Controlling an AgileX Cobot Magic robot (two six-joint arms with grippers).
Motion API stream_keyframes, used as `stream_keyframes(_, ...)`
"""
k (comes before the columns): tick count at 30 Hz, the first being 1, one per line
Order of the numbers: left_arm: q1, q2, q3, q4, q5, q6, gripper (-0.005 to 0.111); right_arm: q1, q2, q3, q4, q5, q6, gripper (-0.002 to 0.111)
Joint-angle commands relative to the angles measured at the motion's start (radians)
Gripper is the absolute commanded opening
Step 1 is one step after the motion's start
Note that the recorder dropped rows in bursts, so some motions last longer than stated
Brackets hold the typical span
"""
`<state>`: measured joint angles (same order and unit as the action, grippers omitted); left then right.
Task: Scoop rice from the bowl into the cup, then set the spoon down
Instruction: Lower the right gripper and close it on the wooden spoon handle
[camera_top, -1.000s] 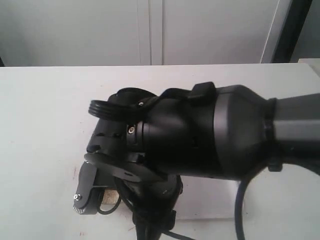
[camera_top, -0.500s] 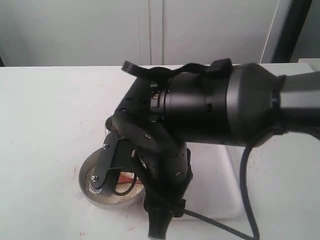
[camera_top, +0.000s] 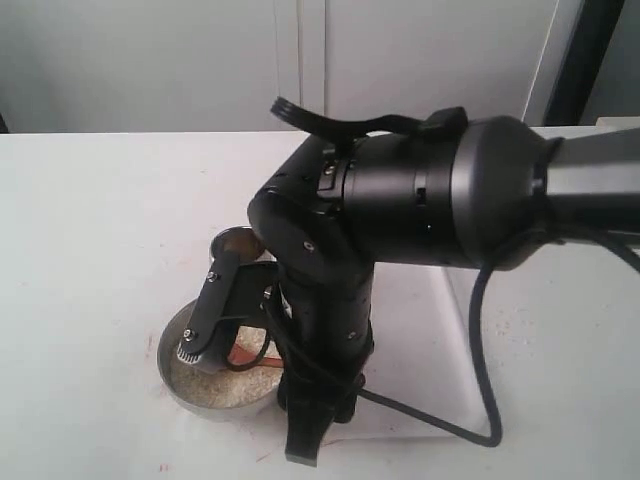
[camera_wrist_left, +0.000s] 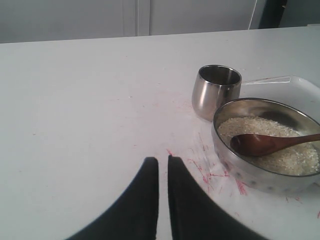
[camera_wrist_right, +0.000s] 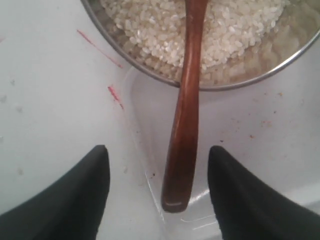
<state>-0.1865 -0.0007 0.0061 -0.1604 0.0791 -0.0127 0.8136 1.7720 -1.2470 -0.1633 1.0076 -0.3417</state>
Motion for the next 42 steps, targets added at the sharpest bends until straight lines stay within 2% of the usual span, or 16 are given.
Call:
stream_keyframes(1, -0.001, 0.001, -0.006, -0.01, -0.003, -0.006, 0.014, -0.015, 0.027, 0.004, 0.009, -0.03, -0.013, 0.055)
stream_keyframes(4, -0.001, 0.001, -0.006, -0.01, -0.003, -0.006, 0.014, -0.017, 0.036, 0.004, 0.018, -0.047, -0.013, 0.055)
stream_keyframes(7, -0.001, 0.001, -0.006, -0.01, -0.003, -0.006, 0.014, -0.017, 0.048, 0.004, 0.026, -0.052, -0.019, 0.049)
stream_keyframes(17, -0.001, 0.001, -0.006, -0.01, -0.003, -0.006, 0.014, -0.017, 0.059, 0.004, 0.028, -0.057, -0.021, 0.047)
stream_keyframes(27, -0.001, 0.001, -0.006, -0.01, -0.003, -0.006, 0.014, -0.017, 0.059, 0.004, 0.025, -0.09, -0.019, 0.027)
stream_keyframes(34, -0.001, 0.001, -0.006, -0.01, -0.003, -0.006, 0.014, -0.017, 0.059, 0.004, -0.077, -0.092, 0.062, 0.0)
stream_keyframes(42, -0.001, 0.001, -0.006, -0.01, -0.003, -0.006, 0.014, -0.017, 0.044, 0.004, -0.052, -0.069, 0.069, 0.0)
